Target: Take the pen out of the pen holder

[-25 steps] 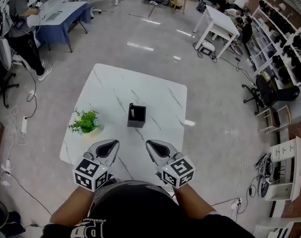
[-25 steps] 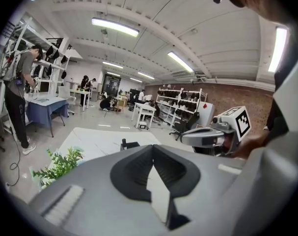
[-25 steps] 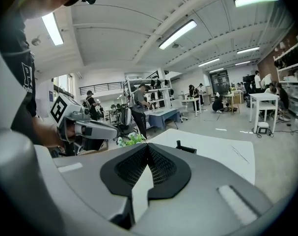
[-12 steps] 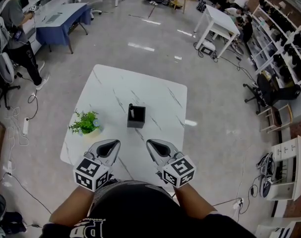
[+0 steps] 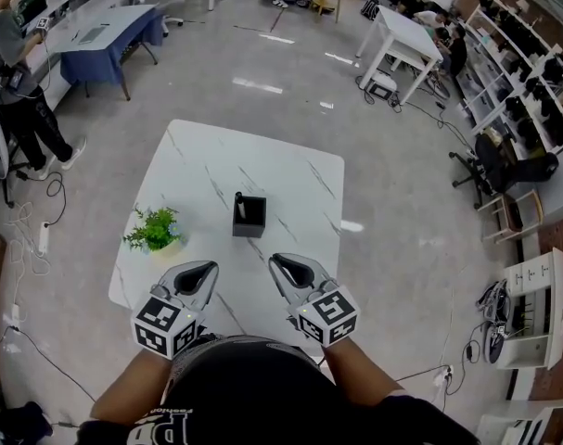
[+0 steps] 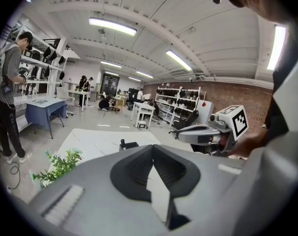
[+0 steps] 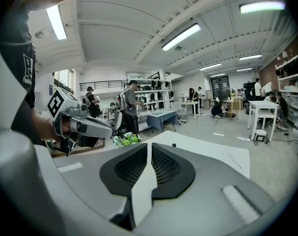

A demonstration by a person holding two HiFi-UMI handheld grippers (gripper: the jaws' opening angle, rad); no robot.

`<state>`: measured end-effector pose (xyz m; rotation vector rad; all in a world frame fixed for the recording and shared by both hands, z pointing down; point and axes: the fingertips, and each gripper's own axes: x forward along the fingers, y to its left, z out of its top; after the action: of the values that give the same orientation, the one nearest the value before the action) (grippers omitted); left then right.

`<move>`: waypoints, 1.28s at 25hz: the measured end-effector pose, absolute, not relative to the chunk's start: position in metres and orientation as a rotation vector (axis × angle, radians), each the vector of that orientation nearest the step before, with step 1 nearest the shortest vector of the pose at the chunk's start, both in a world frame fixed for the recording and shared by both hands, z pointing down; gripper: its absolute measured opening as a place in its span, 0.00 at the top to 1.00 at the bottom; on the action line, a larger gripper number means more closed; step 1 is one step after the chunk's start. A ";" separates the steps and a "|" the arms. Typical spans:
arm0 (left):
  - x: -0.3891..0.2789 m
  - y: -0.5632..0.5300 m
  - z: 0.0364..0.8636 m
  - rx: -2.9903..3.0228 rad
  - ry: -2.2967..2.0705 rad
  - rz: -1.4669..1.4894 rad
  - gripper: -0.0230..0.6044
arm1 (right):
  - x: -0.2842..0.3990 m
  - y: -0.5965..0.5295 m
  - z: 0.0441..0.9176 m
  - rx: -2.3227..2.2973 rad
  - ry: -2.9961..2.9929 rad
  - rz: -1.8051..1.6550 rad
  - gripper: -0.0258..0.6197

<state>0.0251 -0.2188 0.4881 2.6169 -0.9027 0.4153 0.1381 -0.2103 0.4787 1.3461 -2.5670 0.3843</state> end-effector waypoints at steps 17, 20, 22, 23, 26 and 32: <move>0.026 -0.218 0.488 2.604 -0.902 0.396 0.87 | 0.128 -0.214 0.479 1.281 -2.564 0.330 0.88; 0.024 -0.219 0.489 2.599 -0.911 0.395 0.87 | 0.127 -0.216 0.479 1.284 -2.566 0.329 0.88; 0.022 -0.219 0.489 2.596 -0.918 0.393 0.87 | 0.127 -0.218 0.479 1.291 -2.565 0.328 0.88; 0.020 -0.220 0.489 2.594 -0.923 0.392 0.87 | 0.127 -0.220 0.479 1.296 -2.563 0.327 0.88; 0.015 -0.223 0.490 2.587 -0.940 0.391 0.87 | 0.128 -0.228 0.481 1.308 -2.553 0.321 0.88; 0.004 -0.225 0.493 2.585 -0.977 0.413 0.87 | 0.131 -0.252 0.493 1.314 -2.501 0.284 0.88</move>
<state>0.0037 -0.2249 0.4925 2.5849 -0.9767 0.4132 0.1305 -0.2515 0.4927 1.3136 -2.5013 0.2841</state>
